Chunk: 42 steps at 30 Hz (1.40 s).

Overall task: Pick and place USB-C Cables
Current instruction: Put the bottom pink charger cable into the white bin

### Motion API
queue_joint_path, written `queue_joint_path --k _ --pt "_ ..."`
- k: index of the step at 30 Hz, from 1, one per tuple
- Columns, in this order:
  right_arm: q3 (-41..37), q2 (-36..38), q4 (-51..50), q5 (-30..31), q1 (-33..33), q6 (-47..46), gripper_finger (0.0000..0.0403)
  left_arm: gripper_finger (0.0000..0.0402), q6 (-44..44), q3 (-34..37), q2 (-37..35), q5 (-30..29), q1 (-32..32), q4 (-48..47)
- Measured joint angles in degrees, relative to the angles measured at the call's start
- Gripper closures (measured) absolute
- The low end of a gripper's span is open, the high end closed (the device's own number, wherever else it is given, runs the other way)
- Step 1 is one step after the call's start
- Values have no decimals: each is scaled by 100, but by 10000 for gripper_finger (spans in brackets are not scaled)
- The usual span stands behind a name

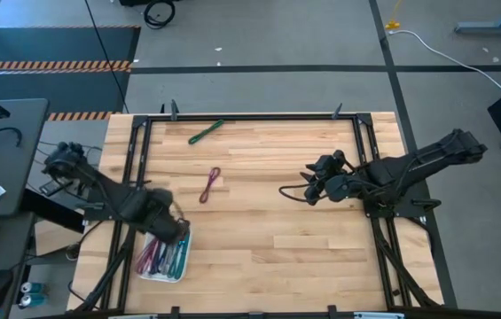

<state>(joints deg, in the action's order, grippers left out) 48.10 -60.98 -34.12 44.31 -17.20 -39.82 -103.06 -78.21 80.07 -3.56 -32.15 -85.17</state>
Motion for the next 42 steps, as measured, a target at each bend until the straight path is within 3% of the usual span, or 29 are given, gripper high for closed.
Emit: queue_joint_path --k 5,10,14,18,22,35,42 --pt "0 -153 12 -45 93 -1 259 359 -1486 936 -295 470 -536 1024" --pt "0 -287 25 -94 91 86 259 350 -2048 1725 -369 689 -863 1806" --pt "0 -329 80 -154 91 88 259 350 -2249 2182 -358 515 -924 2288" --pt "0 -329 152 -191 91 103 259 348 -2276 2520 -358 45 -817 2251" --pt "0 -327 155 -197 87 103 259 347 -2090 2700 -358 -48 -669 2212" --pt "0 -327 277 -252 84 103 259 340 -1923 2723 -358 -816 -723 1309" --pt "0 -325 277 -253 84 103 259 318 -1885 2723 -356 -784 -729 1312"
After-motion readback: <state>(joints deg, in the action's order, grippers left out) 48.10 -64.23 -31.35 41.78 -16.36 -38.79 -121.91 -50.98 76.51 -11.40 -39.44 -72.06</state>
